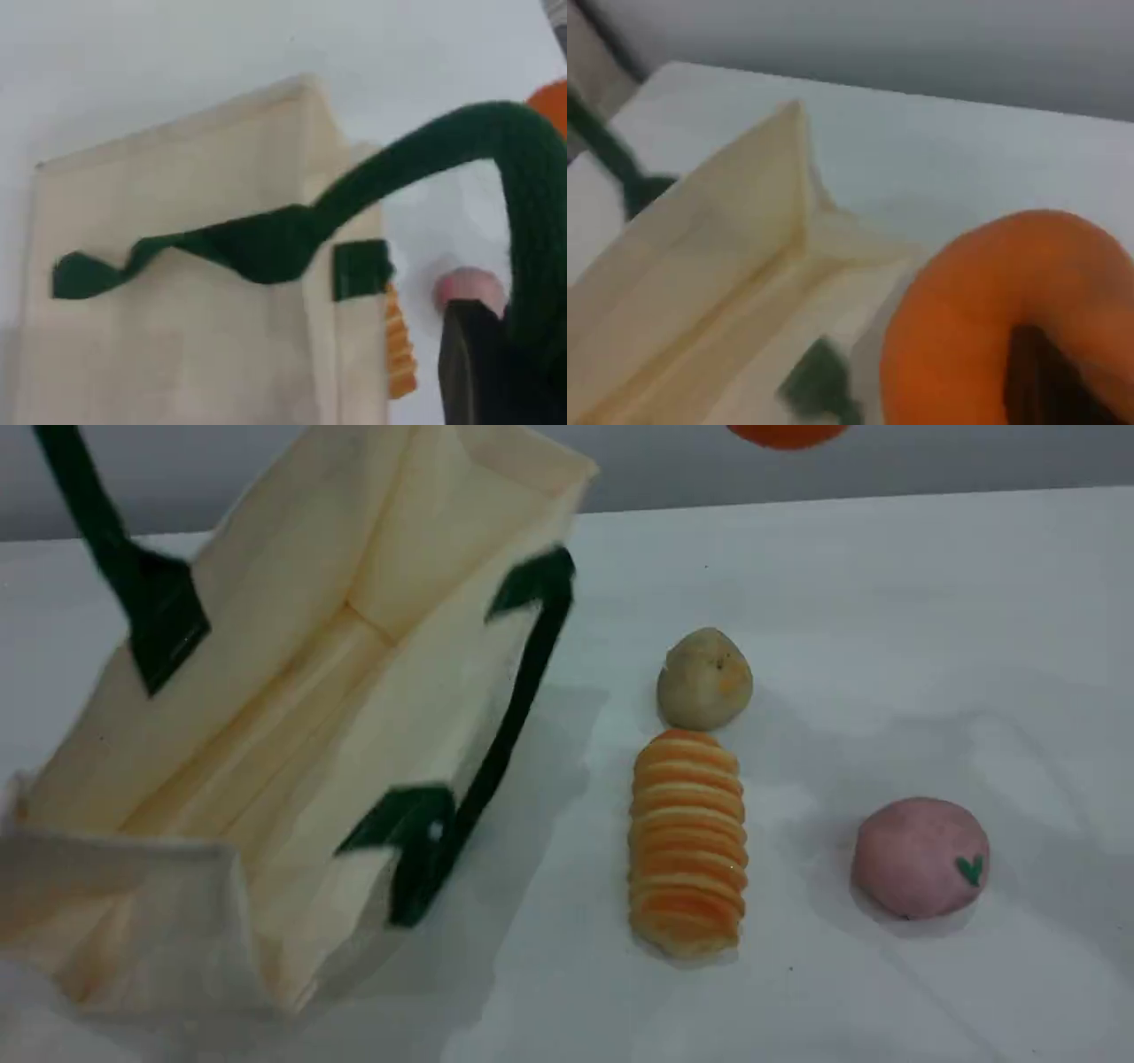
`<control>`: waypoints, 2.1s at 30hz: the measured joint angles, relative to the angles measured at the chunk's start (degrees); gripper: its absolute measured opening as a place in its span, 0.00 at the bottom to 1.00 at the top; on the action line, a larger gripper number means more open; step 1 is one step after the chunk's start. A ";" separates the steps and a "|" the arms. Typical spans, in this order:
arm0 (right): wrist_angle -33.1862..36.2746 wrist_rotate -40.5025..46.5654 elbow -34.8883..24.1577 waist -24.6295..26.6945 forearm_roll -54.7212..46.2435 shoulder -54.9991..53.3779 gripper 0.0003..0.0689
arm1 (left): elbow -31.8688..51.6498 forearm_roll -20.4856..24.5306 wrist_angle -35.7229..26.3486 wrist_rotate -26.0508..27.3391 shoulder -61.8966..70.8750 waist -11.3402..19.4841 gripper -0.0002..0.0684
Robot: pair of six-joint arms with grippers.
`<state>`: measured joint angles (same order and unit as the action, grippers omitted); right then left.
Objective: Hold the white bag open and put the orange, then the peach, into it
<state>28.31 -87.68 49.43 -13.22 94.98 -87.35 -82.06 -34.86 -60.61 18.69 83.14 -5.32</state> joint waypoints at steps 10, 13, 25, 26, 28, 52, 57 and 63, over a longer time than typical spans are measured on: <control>2.73 2.29 0.05 -3.64 -2.92 0.00 0.04 | -0.31 -7.42 -0.06 3.82 2.56 -1.07 0.09; 0.94 2.22 0.05 -5.84 -2.63 0.00 0.04 | -0.36 -7.09 -0.06 3.82 2.56 -3.33 0.09; -0.03 2.23 0.05 -13.67 -2.54 -0.91 0.04 | -0.36 -4.31 1.03 2.33 2.50 -6.82 0.09; -0.71 2.18 0.05 -14.77 -2.54 -1.38 0.04 | -0.36 -4.31 1.03 1.99 2.50 -6.82 0.09; -2.45 2.18 0.05 -16.64 -2.54 -2.49 0.04 | -0.36 -4.31 0.86 1.90 2.38 -6.82 0.09; -1.84 -2.30 10.92 -24.04 4.90 -22.75 0.04 | -0.41 -7.58 0.61 1.90 2.34 -6.82 0.09; -2.10 -2.30 14.38 -26.64 4.90 -26.98 0.04 | -0.41 -7.58 0.25 1.90 2.34 -6.82 0.09; -3.80 -2.30 15.10 -27.11 5.08 -27.11 0.22 | -0.41 -7.58 0.25 1.90 2.34 -6.82 0.09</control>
<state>24.51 -89.98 64.53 -40.33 100.07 -114.46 -82.47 -42.43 -60.36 20.59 85.49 -12.14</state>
